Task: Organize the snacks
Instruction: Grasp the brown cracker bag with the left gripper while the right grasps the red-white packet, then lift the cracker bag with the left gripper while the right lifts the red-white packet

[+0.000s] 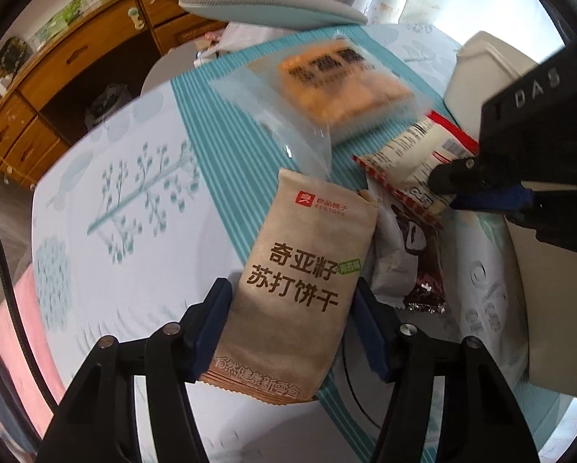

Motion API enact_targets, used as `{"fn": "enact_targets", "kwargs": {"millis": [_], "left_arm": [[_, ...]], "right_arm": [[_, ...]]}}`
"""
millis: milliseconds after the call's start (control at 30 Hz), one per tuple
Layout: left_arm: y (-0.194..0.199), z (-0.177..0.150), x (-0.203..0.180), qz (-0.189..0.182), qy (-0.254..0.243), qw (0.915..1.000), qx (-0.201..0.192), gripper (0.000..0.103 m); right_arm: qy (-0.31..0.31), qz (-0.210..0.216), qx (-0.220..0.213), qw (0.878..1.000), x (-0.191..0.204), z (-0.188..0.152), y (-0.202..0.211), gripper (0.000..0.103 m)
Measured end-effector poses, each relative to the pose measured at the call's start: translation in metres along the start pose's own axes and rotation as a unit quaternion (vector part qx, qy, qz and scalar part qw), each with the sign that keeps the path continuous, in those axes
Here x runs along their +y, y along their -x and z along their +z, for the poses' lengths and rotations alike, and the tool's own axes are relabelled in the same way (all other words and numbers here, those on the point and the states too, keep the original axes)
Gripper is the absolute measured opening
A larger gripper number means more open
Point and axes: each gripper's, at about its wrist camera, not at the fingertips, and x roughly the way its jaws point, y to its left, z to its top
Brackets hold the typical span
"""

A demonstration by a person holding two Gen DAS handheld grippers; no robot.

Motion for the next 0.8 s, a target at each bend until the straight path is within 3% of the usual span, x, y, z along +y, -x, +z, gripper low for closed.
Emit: {"fn": "enact_targets", "kwargs": {"millis": [333, 533, 800], "left_arm": [[0.023, -0.058, 0.002, -0.013, 0.044, 0.9980, 0.043, 0.060], [0.057, -0.099, 0.008, -0.013, 0.087, 0.9955, 0.035, 0.060], [0.120, -0.144, 0.016, -0.009, 0.122, 0.9925, -0.003, 0.060]], "right_arm": [[0.022, 0.020, 0.055, 0.998, -0.004, -0.044, 0.011, 0.009], [0.066, 0.029, 0.075, 0.995, 0.002, -0.081, 0.034, 0.008], [0.119, 0.052, 0.058, 0.990, 0.009, -0.134, 0.082, 0.008]]}}
